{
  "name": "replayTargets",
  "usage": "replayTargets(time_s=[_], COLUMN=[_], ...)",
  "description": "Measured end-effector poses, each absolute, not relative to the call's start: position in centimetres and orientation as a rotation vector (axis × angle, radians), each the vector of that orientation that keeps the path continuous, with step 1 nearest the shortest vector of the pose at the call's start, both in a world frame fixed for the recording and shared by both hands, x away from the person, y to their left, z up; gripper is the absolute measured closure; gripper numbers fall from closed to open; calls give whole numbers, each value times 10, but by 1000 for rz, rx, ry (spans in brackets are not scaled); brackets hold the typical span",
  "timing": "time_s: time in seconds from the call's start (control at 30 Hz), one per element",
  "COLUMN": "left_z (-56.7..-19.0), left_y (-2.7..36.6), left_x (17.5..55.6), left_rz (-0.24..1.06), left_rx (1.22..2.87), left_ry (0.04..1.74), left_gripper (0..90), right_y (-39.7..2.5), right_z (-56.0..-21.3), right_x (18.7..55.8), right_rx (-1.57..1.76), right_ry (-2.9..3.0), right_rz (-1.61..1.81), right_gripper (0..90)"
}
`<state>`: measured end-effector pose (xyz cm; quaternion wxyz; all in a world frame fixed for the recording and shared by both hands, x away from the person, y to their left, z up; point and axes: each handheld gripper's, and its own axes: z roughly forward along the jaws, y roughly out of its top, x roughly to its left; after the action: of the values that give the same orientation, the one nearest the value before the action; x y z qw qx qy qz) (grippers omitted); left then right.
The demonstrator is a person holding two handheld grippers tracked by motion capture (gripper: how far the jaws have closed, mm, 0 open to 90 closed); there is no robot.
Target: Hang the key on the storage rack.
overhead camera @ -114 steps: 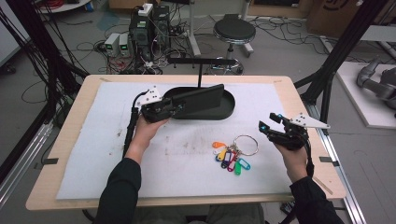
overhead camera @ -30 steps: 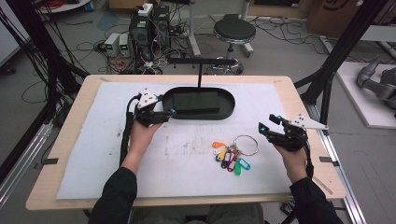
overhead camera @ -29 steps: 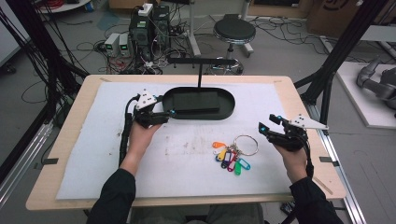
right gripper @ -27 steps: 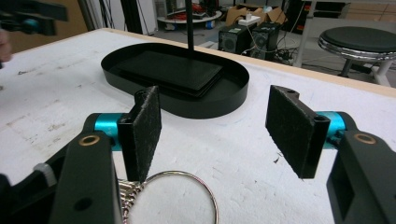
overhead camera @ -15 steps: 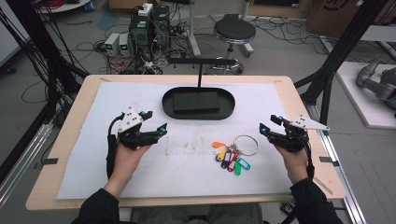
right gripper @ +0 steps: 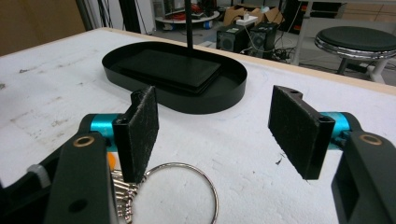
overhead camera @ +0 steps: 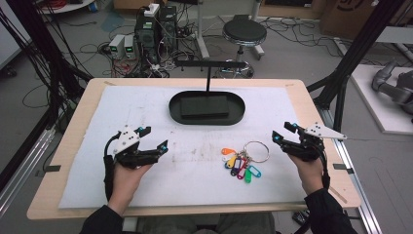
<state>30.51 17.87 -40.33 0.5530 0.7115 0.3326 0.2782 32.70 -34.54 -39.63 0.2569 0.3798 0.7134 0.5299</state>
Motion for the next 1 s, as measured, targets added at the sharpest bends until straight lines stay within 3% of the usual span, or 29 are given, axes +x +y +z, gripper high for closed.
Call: replayTargets(time_s=[0.23, 0.7, 1.0], left_z=[-406, -413, -414], left_y=[186, 192, 190], left_x=[303, 304, 304], left_rz=[709, 711, 704], left_rx=[1683, 1690, 1696], left_ry=[800, 817, 807], left_gripper=[220, 220, 221], right_y=[-350, -346, -333], right_z=[-400, -423, -442], right_x=[328, 343, 355], right_rx=[1040, 1188, 1255], right_ry=[1963, 2088, 2207], right_rz=[1402, 1248, 1097], right_gripper=[355, 607, 702])
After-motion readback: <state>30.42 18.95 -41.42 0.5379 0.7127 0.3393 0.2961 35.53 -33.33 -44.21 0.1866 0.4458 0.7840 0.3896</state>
